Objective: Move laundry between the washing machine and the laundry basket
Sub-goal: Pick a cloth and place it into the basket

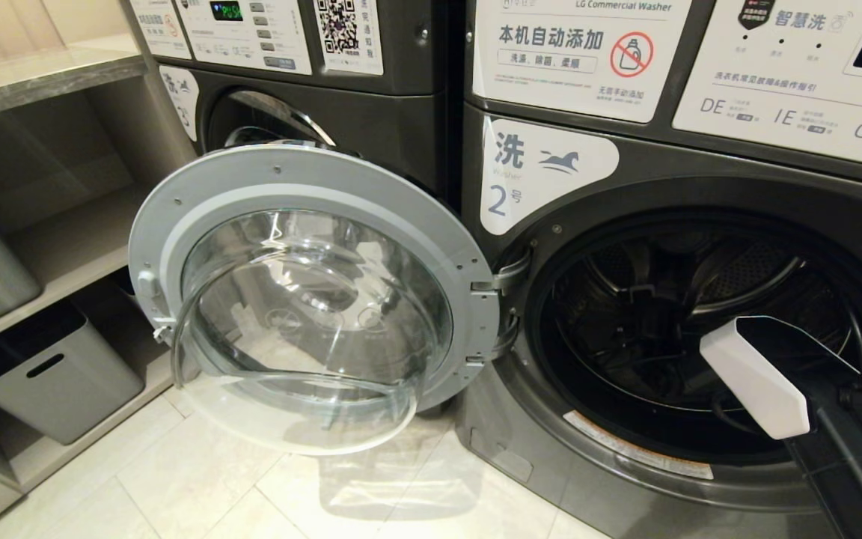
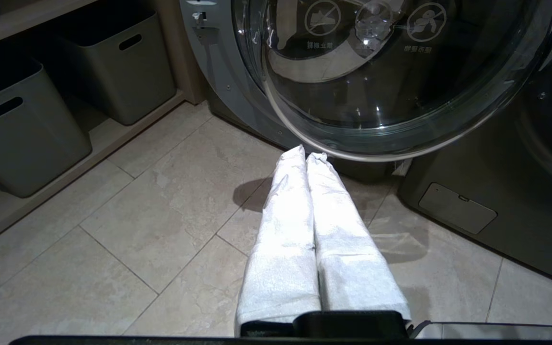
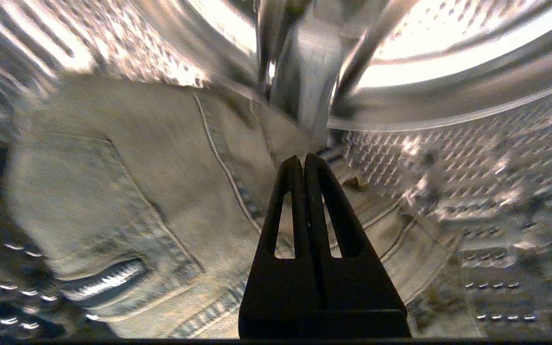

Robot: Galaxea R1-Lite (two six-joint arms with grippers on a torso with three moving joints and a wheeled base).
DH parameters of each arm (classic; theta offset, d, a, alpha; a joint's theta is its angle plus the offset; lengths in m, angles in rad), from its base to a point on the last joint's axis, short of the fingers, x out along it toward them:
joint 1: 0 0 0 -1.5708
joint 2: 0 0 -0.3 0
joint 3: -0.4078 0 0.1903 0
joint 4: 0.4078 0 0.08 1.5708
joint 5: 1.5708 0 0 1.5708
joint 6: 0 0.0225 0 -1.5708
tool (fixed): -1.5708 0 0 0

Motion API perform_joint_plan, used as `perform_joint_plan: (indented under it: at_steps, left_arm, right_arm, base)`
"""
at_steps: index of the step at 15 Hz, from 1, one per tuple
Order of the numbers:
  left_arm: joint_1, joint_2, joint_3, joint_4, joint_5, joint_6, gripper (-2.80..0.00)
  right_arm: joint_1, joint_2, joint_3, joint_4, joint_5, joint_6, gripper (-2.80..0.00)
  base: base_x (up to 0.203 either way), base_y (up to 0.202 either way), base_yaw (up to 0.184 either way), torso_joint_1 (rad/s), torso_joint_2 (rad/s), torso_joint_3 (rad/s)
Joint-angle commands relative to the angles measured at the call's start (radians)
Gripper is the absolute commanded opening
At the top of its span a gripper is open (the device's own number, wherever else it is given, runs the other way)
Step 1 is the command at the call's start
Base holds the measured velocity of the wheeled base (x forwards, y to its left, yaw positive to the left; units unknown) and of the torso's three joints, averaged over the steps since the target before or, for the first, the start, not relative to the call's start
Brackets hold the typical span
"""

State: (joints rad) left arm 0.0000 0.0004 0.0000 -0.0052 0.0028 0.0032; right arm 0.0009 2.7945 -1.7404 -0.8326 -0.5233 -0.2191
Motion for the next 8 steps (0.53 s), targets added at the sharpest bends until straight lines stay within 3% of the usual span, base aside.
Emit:
perform_joint_plan:
  at_steps: [1,3,6,8]
  left_arm:
    - [0.000,0.000,0.000,-0.001,0.000,0.000,-2.80]
    - [0.000,0.000,0.000,0.001,0.000,0.000,-2.80]
    - [0.000,0.000,0.000,0.000,0.000,0.000,-2.80]
    - [0.000,0.000,0.000,-0.001,0.000,0.000,-2.80]
  right_arm:
    - [-0.005,0.037,-0.038,0.049,0.010,0.017,-2.80]
    - [-0.008,0.020,-0.043,0.173,0.030,0.055,-2.80]
    - [-0.011,0.010,-0.080,0.352,0.072,0.191,-2.80]
    - [-0.012,0.010,-0.086,0.369,0.073,0.221,-2.80]
  base:
    - [0.000,0.000,0.000,0.000,0.00,0.000]
    - [0.000,0.000,0.000,0.000,0.00,0.000]
    - [0.000,0.000,0.000,0.000,0.00,0.000]
    - [0.000,0.000,0.000,0.000,0.00,0.000]
